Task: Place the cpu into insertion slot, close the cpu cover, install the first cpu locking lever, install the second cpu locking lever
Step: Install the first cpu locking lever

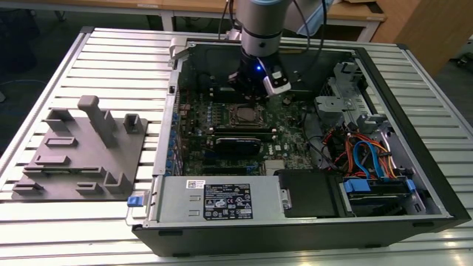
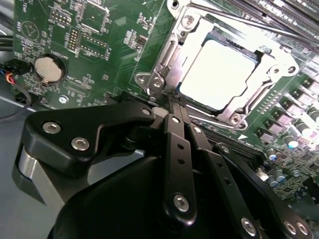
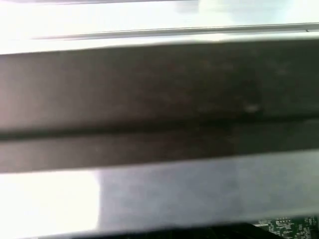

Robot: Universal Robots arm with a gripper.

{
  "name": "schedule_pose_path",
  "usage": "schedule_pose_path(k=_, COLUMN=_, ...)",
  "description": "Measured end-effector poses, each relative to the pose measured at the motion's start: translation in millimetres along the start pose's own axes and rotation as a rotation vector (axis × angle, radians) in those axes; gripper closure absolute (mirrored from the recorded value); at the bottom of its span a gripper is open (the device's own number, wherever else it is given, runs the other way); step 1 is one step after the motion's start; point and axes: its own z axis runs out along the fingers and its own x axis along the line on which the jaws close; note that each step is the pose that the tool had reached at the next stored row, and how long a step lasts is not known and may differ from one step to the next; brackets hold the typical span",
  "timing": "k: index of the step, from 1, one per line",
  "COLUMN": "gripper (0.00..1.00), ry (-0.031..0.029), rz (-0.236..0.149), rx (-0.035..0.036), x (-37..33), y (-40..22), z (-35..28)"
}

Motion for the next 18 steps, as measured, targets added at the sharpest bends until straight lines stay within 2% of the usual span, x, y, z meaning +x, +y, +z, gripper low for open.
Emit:
schedule_pose_path(k=7, gripper=0.89, ry=-0.0001, rz=0.000, rx=-0.0002, x=6.5, y=0.4, z=-1.1)
schedule_pose_path(k=18, gripper=0.89, ry=0.0003, rz=-0.004, rx=-0.0002, x=8.0, y=6.4, z=-3.0)
